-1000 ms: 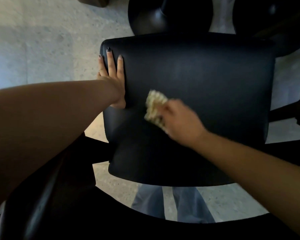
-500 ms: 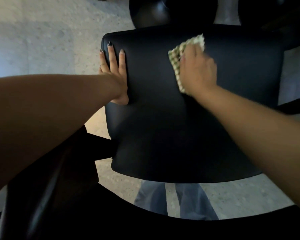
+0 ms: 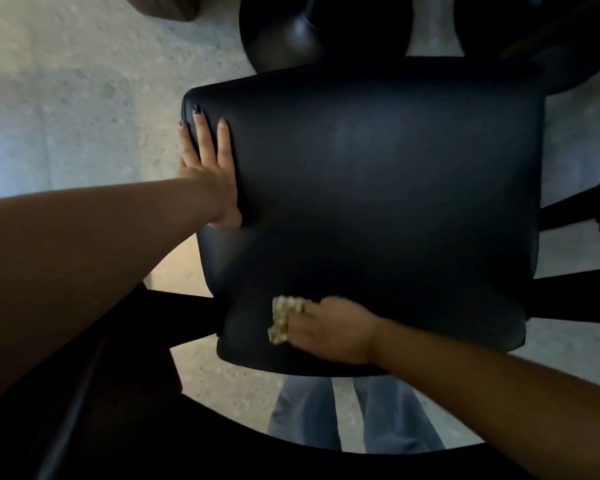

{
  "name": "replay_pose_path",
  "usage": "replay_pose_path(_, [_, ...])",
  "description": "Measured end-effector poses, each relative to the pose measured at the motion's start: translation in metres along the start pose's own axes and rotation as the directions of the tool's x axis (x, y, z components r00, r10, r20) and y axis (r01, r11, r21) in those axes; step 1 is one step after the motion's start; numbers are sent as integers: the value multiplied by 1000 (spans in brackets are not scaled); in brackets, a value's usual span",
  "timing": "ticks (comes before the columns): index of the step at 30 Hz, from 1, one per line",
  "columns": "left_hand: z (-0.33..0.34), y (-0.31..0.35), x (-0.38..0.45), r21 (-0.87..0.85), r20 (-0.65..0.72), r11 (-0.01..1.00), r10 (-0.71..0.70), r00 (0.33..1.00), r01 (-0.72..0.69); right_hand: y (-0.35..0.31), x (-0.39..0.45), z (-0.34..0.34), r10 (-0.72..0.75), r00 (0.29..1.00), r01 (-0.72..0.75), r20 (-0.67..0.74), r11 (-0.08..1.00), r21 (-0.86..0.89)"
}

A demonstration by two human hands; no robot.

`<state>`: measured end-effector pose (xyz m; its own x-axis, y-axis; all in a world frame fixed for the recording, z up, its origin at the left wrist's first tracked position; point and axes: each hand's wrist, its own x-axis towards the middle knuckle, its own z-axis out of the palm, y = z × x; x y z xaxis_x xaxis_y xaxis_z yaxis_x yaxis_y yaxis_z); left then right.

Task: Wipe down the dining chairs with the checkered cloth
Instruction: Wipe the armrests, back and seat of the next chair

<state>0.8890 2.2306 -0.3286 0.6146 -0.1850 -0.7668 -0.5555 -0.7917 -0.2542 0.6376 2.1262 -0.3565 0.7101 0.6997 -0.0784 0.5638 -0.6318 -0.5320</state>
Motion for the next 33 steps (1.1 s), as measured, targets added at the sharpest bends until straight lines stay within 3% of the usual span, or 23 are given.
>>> replay_pose_path(5, [0, 0, 1, -27, 5, 1000, 10, 1000, -10, 64, 4, -46, 94, 958, -158, -272, 961, -226])
replay_pose_path(6, [0, 0, 0, -34, -3, 999, 15, 1000, -15, 77, 0, -56, 174, 927, -261, -332, 936, -238])
replay_pose_path(8, [0, -2, -2, -54, -29, 998, 42, 999, -44, 105, -11, -73, 386, 801, -519, -458, 829, -209])
replay_pose_path(10, [-5, -3, -7, -104, -82, 990, 84, 993, -92, 132, -33, -88, 600, 589, -752, -541, 653, -95])
replay_pose_path(13, [-21, 0, -13, -59, -202, 977, 190, 961, -206, 159, -84, -99, 844, 147, -940, -516, 281, 191])
replay_pose_path(15, [-33, 8, -13, -16, -193, 958, 277, 941, -285, 166, -117, -101, 854, -172, -936, -490, 14, 353])
replay_pose_path(17, [-43, 25, -9, -14, -131, 944, 324, 937, -329, 168, -134, -100, 784, -479, -818, -394, -236, 524])
replay_pose_path(18, [-45, 35, -6, -12, -90, 946, 322, 942, -324, 169, -134, -99, 743, -594, -733, -309, -341, 588])
replay_pose_path(19, [-46, 44, -4, -14, -54, 955, 295, 954, -296, 171, -130, -98, 707, -664, -666, -243, -411, 623])
replay_pose_path(22, [-42, 62, 1, -23, -12, 985, 173, 985, -173, 172, -110, -97, 626, -741, -593, -245, -438, 675])
replay_pose_path(25, [-42, 64, 2, -37, -4, 989, 143, 990, -143, 168, -92, -96, 591, -749, -606, -301, -427, 671])
replay_pose_path(30, [-45, 67, 4, 0, 42, 995, 97, 994, -97, 149, -59, -88, 660, -602, -754, -450, -283, 593])
replay_pose_path(33, [-46, 70, 2, 10, 51, 998, 69, 996, -69, 138, -32, -87, 759, -443, -827, -477, -140, 545])
